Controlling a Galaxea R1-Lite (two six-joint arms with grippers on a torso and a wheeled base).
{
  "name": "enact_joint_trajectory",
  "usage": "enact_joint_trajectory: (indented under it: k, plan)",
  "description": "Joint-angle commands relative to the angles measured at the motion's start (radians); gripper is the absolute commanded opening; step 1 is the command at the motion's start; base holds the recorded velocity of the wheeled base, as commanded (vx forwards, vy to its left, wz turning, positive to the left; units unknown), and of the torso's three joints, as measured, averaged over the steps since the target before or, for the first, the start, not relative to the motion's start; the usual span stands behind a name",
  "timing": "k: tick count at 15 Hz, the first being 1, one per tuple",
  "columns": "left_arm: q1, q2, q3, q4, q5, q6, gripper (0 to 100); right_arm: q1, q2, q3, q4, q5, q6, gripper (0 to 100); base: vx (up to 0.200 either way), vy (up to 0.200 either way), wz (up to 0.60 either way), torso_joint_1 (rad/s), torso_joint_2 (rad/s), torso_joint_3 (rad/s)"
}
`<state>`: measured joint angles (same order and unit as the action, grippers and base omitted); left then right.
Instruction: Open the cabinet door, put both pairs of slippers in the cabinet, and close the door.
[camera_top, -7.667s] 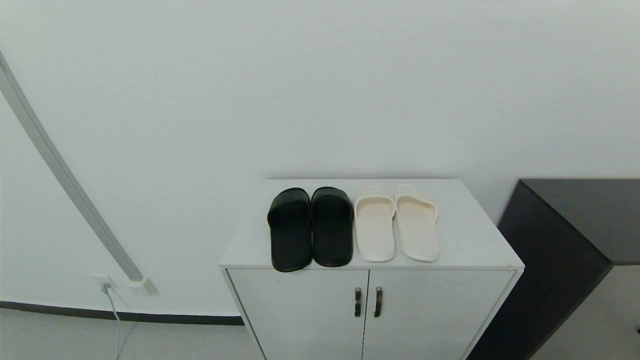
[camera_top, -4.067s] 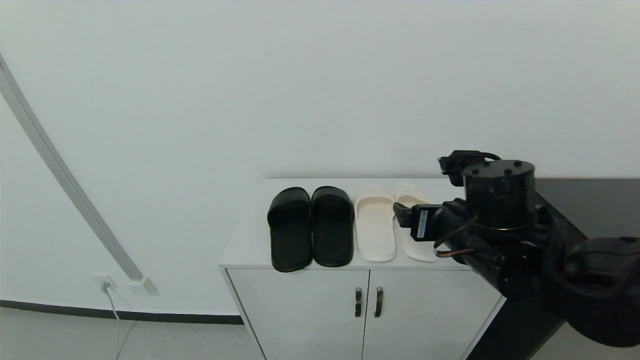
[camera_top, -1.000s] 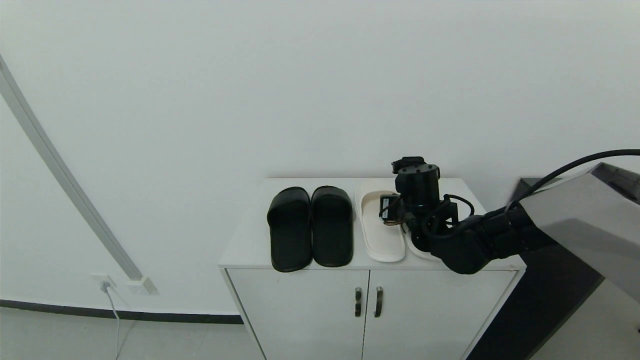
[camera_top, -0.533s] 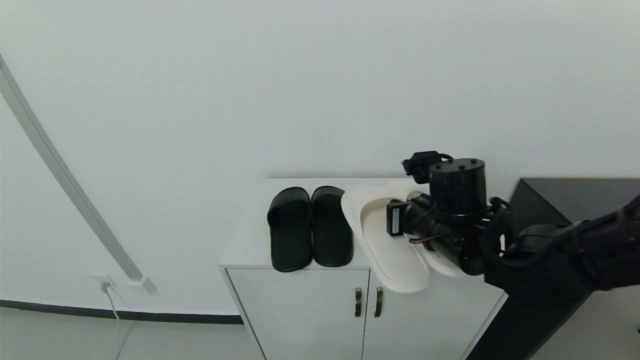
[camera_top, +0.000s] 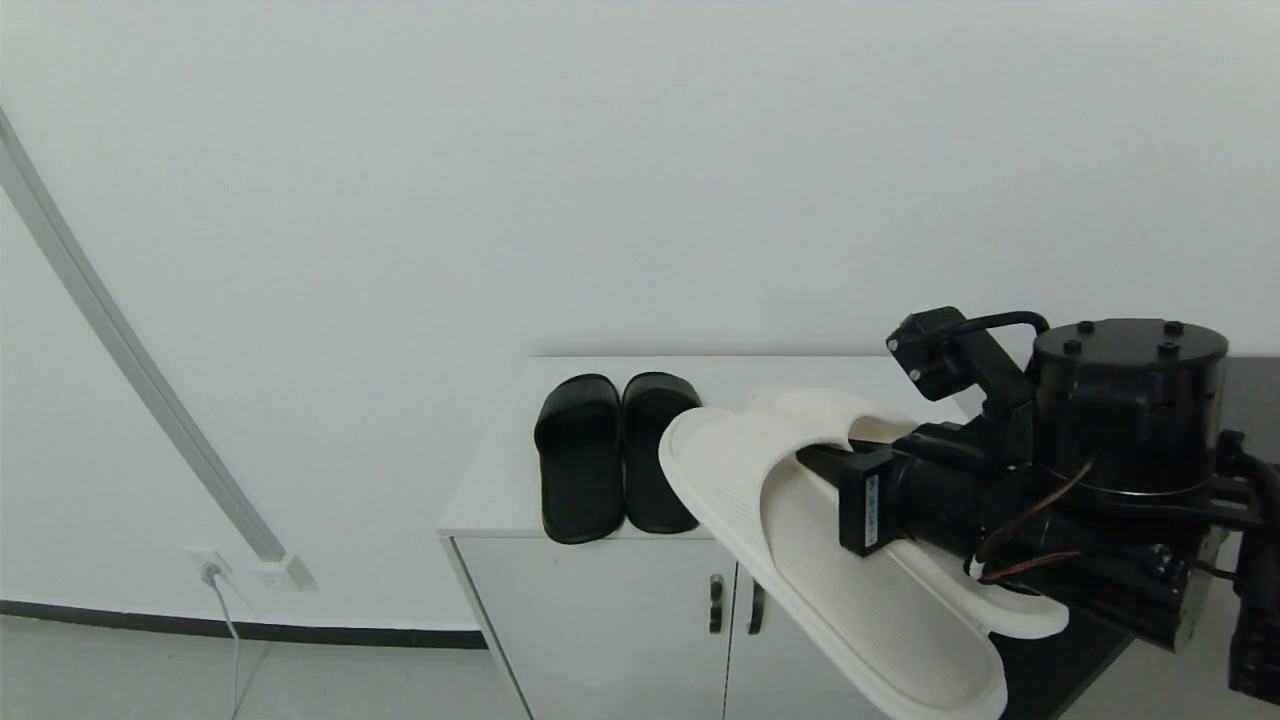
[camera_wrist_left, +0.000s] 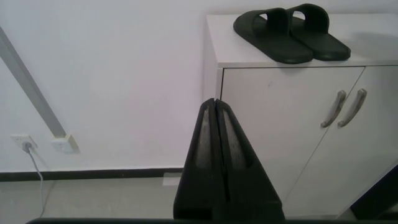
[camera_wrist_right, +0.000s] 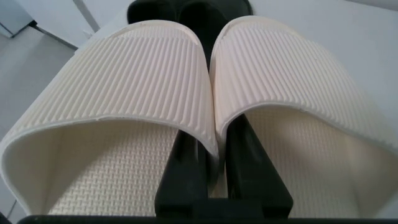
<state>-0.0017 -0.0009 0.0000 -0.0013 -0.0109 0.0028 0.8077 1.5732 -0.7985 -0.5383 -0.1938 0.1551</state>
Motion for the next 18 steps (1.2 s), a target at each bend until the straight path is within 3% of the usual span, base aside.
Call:
enact_joint_trajectory:
  k: [1, 9, 18]
  plan:
    - [0.0, 0.001, 0.0, 0.0, 0.0, 0.0, 0, 0.018, -0.033, 0.016, 0.0, 0.002, -0.002, 0, 0.0, 0.0, 0.0, 0.0, 0.0, 0.0]
    - [0.0, 0.001, 0.0, 0.0, -0.001, 0.005, 0, 0.025, -0.024, 0.039, -0.002, 0.004, -0.035, 0, 0.0, 0.0, 0.0, 0.0, 0.0, 0.0]
    - [0.0, 0.001, 0.0, 0.001, -0.001, 0.005, 0, 0.027, -0.024, 0.061, -0.008, 0.002, -0.037, 0, -0.2, 0.0, 0.0, 0.002, 0.0, 0.001]
